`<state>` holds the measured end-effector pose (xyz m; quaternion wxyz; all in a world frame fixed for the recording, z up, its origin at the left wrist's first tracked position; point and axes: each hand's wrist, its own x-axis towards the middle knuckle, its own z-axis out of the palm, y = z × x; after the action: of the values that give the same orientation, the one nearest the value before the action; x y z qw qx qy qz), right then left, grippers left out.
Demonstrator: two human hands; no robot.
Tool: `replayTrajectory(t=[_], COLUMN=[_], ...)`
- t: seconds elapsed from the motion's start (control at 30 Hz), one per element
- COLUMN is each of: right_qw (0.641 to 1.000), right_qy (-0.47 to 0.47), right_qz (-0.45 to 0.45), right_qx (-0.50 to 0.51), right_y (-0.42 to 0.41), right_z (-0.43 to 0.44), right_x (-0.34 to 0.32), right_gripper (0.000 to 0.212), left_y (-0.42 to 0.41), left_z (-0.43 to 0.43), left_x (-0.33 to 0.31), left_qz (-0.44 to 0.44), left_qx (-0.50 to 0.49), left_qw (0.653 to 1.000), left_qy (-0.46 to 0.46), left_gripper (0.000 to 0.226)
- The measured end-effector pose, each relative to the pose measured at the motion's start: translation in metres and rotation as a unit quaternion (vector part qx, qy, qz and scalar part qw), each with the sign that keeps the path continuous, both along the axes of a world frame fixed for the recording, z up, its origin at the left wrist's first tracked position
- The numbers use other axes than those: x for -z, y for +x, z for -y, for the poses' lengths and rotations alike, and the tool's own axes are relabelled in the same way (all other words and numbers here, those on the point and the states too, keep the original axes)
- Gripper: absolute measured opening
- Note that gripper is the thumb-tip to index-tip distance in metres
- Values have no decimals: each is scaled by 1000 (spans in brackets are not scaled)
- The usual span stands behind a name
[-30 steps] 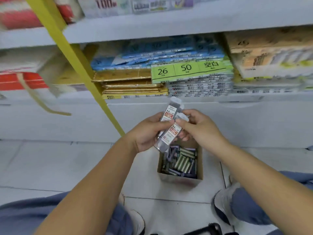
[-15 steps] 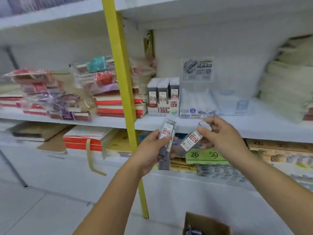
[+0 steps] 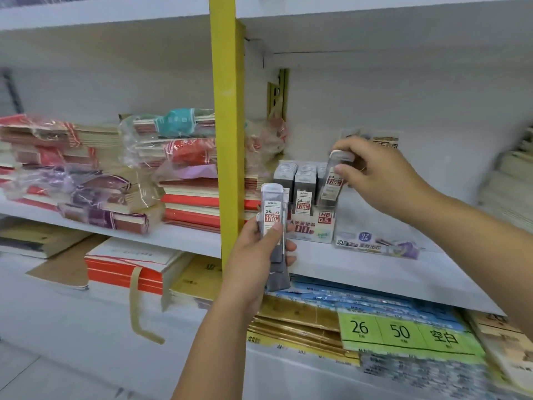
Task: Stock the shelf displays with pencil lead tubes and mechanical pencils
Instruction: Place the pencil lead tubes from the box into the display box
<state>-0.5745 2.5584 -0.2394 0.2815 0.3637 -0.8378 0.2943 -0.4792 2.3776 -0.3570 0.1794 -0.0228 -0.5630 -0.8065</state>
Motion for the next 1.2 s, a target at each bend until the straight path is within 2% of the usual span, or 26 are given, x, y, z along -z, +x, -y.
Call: replayTrajectory(t=[0.13,0.2,0.33,0.5,0.6,0.67,0.73,0.83,0.9,1.07,1.2], right_qw=[997,997,996,989,990,995,995,968,953,941,948], right_qy=[-4,9,50,39,11,-47,-94,-139,-142,-182,-226], right_qz=[76,79,-18,-69,-91,-67,-1,169,225,240,185], right_qx=[7,21,76,121,111,57,-14,-122,-142,-153,-129], right_y=[-17,-23,-28,-23,-10,4,19,35,37,34,29], right_z=[5,6,12,12,10,11,15,23,25,21,14], right_x=[1,6,21,30,33,32,30,31,31,34,26], right_gripper=[26,27,26,37,32,23,20,25,28,22,22], left_y=[-7,-8,-8,-7,-4,-2,-1,1,1,-2,-3], left_z=[2,2,3,1,-1,-3,-6,-12,-15,-21,-22], left_x=[1,1,1,0,-2,-4,-6,-9,-10,-8,-7], left_qz=[-8,-9,-11,-4,-11,-20,-31,-42,-42,-36,-24], left_qx=[-4,-5,-13,-20,-17,-12,-3,12,17,17,13], left_qw=[1000,1000,1000,998,997,995,994,992,992,992,993], left_qy=[-6,-13,-21,-57,-81,-93,-105,-116,-117,-123,-115], left_gripper=[17,16,16,15,11,13,14,15,15,15,14])
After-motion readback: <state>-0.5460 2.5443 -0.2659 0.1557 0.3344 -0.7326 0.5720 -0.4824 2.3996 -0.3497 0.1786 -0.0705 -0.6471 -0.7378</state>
